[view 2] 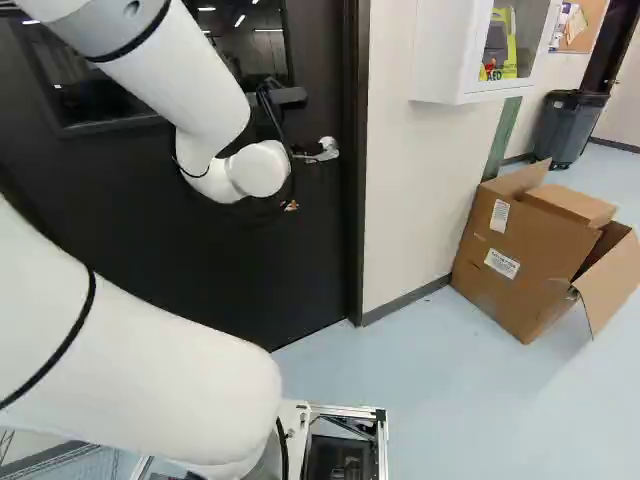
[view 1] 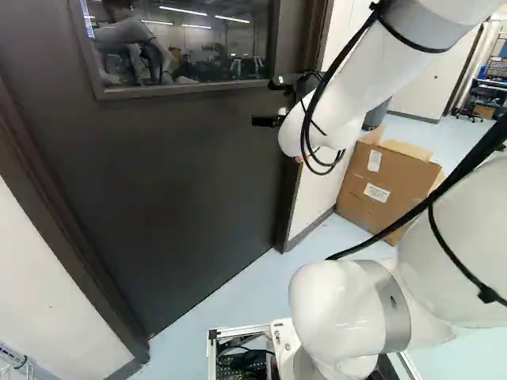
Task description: Open the door and move inside
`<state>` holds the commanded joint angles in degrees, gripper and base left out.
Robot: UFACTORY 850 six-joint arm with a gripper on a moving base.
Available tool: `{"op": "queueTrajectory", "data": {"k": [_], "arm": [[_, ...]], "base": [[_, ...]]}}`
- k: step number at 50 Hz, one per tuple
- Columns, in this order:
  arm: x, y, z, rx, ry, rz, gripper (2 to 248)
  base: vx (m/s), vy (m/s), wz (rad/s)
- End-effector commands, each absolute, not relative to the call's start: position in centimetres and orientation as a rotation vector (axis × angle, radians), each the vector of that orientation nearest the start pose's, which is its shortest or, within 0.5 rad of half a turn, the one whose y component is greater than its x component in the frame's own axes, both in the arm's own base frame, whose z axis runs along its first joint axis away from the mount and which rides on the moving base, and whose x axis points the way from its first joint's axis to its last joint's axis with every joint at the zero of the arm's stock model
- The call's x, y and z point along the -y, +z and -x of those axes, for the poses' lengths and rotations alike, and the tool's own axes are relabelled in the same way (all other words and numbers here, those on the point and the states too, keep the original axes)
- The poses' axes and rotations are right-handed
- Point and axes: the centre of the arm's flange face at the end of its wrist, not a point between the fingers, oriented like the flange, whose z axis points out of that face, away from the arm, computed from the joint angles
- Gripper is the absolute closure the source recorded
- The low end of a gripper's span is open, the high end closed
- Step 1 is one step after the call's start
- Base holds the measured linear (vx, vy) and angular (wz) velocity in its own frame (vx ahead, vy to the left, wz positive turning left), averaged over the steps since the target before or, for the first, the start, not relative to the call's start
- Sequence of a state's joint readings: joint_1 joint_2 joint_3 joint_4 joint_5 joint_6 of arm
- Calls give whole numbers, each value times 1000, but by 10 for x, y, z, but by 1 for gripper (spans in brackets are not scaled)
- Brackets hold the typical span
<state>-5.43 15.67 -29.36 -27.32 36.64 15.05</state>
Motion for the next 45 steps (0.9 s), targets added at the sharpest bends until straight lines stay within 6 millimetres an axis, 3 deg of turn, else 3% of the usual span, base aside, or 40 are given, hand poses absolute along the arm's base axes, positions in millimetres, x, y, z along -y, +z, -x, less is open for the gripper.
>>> {"op": "queueTrajectory", "data": {"k": [26,45], "arm": [[10,542,-394,410,-1969,2338,3],[10,526,-398,405,-1921,2369,3]], "base": [[0,0,0],[0,0,0]]}}
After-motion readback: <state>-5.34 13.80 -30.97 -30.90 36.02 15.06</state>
